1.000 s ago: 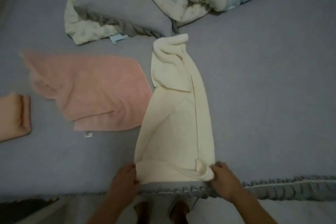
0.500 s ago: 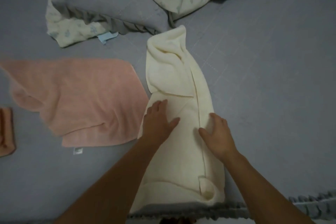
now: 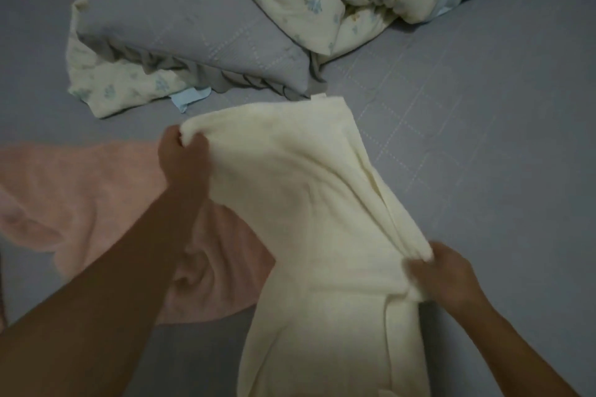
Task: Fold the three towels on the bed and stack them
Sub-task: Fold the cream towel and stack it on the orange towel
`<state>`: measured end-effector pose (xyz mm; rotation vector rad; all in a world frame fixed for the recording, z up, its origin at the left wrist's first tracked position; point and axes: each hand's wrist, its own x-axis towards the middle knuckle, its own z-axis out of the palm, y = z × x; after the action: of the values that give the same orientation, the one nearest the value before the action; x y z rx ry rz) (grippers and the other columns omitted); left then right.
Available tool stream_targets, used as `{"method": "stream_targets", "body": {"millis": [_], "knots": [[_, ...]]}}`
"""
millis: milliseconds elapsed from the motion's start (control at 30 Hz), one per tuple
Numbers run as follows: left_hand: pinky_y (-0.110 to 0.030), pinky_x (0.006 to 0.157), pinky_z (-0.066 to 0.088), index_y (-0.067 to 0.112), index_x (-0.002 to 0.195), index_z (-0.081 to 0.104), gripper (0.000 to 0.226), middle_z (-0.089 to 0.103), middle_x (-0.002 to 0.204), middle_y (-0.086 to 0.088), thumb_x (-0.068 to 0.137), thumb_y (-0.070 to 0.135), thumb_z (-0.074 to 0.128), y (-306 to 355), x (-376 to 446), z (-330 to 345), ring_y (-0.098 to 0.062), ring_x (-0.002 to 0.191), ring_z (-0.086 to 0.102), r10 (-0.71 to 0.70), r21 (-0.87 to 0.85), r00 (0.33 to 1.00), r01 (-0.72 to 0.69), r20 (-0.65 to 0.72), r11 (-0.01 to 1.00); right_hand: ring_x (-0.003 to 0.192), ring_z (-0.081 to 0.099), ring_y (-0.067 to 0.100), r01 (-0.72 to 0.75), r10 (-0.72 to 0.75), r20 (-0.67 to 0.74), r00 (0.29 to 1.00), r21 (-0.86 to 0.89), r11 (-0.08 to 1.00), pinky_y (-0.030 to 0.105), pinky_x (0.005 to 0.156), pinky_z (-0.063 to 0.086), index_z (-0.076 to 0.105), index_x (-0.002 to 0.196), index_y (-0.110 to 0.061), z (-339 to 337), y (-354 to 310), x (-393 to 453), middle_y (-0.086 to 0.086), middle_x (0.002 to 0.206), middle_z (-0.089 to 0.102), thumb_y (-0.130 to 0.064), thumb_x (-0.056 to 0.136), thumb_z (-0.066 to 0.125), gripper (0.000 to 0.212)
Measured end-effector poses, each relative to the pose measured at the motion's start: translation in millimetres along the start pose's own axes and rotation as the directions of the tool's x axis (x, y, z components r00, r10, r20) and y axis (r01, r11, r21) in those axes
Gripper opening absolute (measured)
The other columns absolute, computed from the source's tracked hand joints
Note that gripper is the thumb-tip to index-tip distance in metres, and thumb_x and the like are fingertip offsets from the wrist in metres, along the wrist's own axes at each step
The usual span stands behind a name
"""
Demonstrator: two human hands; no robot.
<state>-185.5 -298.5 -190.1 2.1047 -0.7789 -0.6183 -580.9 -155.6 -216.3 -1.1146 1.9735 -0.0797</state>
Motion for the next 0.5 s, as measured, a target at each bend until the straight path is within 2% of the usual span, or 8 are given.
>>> {"method": "stream_targets", "body": {"millis": [33,100,167,233,267,333,433,500], "knots": [[-0.027,0.072,0.039,0.011,0.107,0.063,0.026,0.062,0.099,-0.010,0.083,0.019,0.061,3,18,-8,-0.017,0.088,0.053,0.031,0.066,0.999,-0.031,-0.005,0.997,0.073,0.058,0.007,-0.025,0.027,0.082,0.996,-0.028,0.999,0.023,0.061,0.041,0.067,0.112,-0.017,-4,6,-4,-0.012,0.083,0.063,-0.024,0.084,0.070,0.029],[-0.026,0.077,0.042,0.012,0.122,0.059,0.043,0.061,0.119,-0.010,0.082,0.024,0.067,3,48,-12,-0.019,0.097,0.056,-0.003,0.176,0.999,-0.005,0.040,0.984,0.076,0.056,0.004,-0.025,0.034,0.166,0.986,-0.062,0.998,0.024,0.065,0.041,0.062,0.117,-0.021,-6,5,-3,-0.015,0.087,0.061,-0.025,0.083,0.070,0.035],[-0.032,0.091,0.045,0.016,0.136,0.048,0.064,0.048,0.139,-0.012,0.079,0.032,0.075,-1,62,-10,-0.025,0.116,0.053,-0.142,0.205,0.985,0.120,0.097,0.971,0.082,0.057,0.009,-0.002,0.003,0.095,0.995,-0.014,1.000,0.027,0.072,0.043,0.058,0.117,-0.024,-4,-16,9,-0.012,0.093,0.062,-0.026,0.081,0.071,0.038],[-0.036,0.102,0.042,0.015,0.140,0.041,0.077,0.045,0.144,-0.011,0.076,0.038,0.079,-14,57,-7,-0.028,0.126,0.049,-0.261,0.164,0.959,0.242,0.110,0.956,0.094,0.058,0.014,0.047,-0.048,0.007,0.999,0.067,0.997,0.029,0.082,0.043,0.060,0.120,-0.022,2,-48,28,-0.007,0.105,0.063,-0.027,0.081,0.072,0.041],[-0.036,0.102,0.042,0.013,0.140,0.040,0.080,0.047,0.142,-0.011,0.076,0.039,0.079,-22,50,-6,-0.028,0.124,0.049,-0.291,0.125,0.951,0.278,0.101,0.952,0.096,0.061,0.015,0.073,-0.073,-0.005,0.997,0.109,0.991,0.030,0.084,0.045,0.061,0.118,-0.022,6,-66,39,-0.007,0.106,0.065,-0.029,0.081,0.071,0.038],[-0.032,0.088,0.042,0.009,0.138,0.043,0.079,0.053,0.130,-0.007,0.075,0.038,0.081,-37,36,-5,-0.022,0.108,0.052,-0.320,-0.001,0.947,0.320,0.041,0.947,0.092,0.065,0.018,0.131,-0.134,0.012,0.991,0.141,0.981,0.032,0.080,0.048,0.064,0.110,-0.023,15,-103,64,-0.004,0.100,0.069,-0.037,0.082,0.070,0.032],[-0.026,0.075,0.039,0.002,0.126,0.058,0.064,0.058,0.100,0.002,0.078,0.039,0.078,-51,30,-9,-0.014,0.083,0.054,-0.364,-0.082,0.931,0.360,-0.042,0.929,0.084,0.062,0.018,0.190,-0.182,-0.060,0.981,0.148,0.971,0.027,0.071,0.040,0.067,0.106,-0.015,22,-152,106,0.001,0.093,0.068,-0.044,0.082,0.068,0.038],[-0.028,0.076,0.044,0.001,0.122,0.063,0.056,0.062,0.105,-0.001,0.081,0.037,0.076,-52,31,-12,-0.020,0.090,0.059,-0.334,-0.046,0.943,0.334,-0.003,0.942,0.082,0.059,0.019,0.206,-0.189,-0.094,0.978,0.245,0.947,0.029,0.071,0.043,0.068,0.107,-0.008,24,-176,129,0.004,0.093,0.066,-0.042,0.083,0.070,0.041]]}}
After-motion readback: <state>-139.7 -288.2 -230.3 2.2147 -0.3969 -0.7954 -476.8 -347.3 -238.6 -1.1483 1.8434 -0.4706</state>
